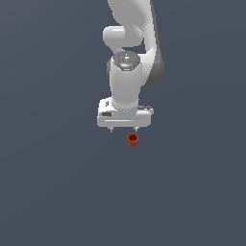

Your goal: Pick up the object and move it to a goal position.

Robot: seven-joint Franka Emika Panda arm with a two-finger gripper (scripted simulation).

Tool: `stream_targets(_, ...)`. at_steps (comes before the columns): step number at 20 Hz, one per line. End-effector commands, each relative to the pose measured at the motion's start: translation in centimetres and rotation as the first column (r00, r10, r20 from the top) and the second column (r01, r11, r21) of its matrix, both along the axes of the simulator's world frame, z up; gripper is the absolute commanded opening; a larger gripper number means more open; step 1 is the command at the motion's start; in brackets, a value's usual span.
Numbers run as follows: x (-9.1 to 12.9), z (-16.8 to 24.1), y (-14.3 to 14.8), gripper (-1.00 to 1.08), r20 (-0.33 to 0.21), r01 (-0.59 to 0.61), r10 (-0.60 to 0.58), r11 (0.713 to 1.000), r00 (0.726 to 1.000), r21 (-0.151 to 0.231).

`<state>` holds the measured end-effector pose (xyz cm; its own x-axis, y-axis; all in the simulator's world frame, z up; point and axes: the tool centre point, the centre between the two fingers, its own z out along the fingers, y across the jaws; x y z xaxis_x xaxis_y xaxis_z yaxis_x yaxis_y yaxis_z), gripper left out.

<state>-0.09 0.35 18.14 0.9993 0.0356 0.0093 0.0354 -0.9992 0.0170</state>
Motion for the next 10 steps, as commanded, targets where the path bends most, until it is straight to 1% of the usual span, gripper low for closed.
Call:
stream_targets(1, 0.0, 0.0, 0.0, 1.0, 0.0, 0.0, 0.0, 1.0, 1.0, 0.0)
stream_targets(4, -0.2, -0.3, 0.2, 1.0, -0.008, 0.003, -0.003, 1.0, 1.0, 0.002)
stream_targets(10, -1.1, -1.2, 0.9, 1.0, -0.042, 0.009, -0.009, 1.0, 0.999, 0.008)
